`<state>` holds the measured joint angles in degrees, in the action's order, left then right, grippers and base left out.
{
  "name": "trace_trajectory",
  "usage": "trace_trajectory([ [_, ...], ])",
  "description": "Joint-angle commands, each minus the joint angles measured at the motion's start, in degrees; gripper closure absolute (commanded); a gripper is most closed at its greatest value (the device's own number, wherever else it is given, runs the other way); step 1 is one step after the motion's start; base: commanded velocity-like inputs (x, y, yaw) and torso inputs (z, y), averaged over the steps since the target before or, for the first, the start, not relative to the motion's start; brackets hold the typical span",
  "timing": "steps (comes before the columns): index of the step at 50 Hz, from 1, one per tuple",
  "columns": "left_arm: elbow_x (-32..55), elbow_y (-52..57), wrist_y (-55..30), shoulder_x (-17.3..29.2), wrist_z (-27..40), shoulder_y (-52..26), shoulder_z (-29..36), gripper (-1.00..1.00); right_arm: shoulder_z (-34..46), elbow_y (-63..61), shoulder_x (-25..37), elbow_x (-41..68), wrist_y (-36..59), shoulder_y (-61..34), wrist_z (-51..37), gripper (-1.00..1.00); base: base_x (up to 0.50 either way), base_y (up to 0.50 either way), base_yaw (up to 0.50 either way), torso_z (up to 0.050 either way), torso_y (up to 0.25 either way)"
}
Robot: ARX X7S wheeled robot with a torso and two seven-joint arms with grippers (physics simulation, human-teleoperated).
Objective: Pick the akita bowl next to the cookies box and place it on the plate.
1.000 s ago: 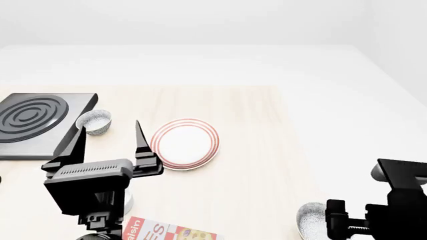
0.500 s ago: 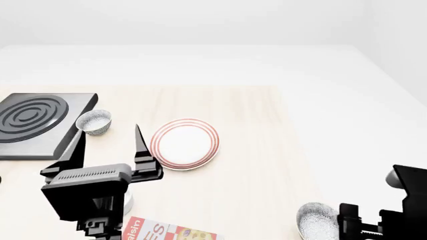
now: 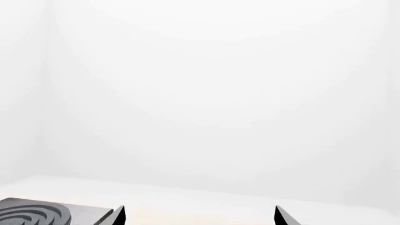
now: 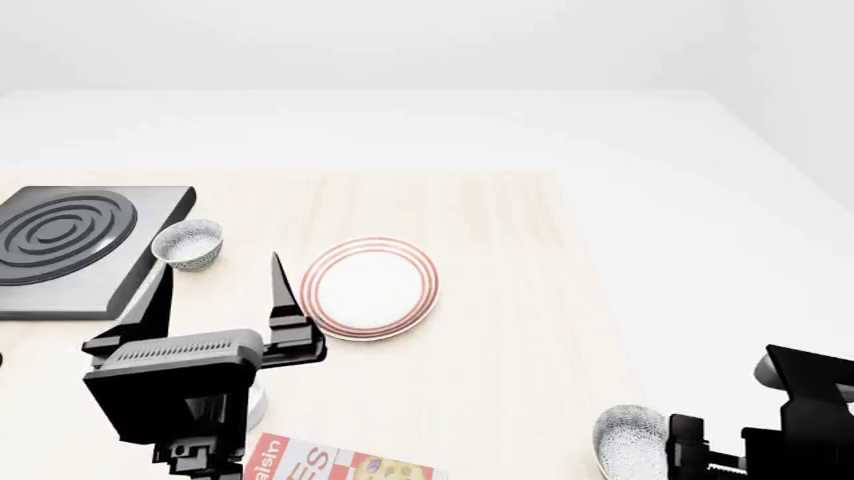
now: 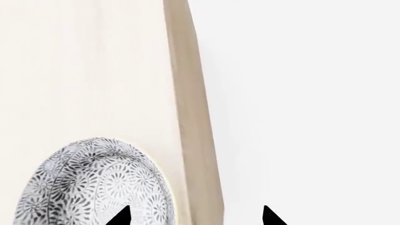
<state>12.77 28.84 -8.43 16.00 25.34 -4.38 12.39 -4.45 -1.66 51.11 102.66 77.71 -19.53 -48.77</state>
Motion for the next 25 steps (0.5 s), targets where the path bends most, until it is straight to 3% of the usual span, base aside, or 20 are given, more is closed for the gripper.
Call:
trace_trajectory([
  [1,0.0,1.1,-0.4,-0.6,-1.5,0.7,-1.1,-1.00,1.8,2.3,-2.4,-7.6,0.5,0.1,5.1,-1.00,0.00,0.00,0.00,0.000,0.000],
  [25,0.0,1.6,-0.1,0.0,-0.6,1.3,-0.8,-1.00,13.0,4.1,-4.4,-18.9,0.9,-3.4,17.5,-1.00,0.00,0.00,0.00,0.000,0.000],
])
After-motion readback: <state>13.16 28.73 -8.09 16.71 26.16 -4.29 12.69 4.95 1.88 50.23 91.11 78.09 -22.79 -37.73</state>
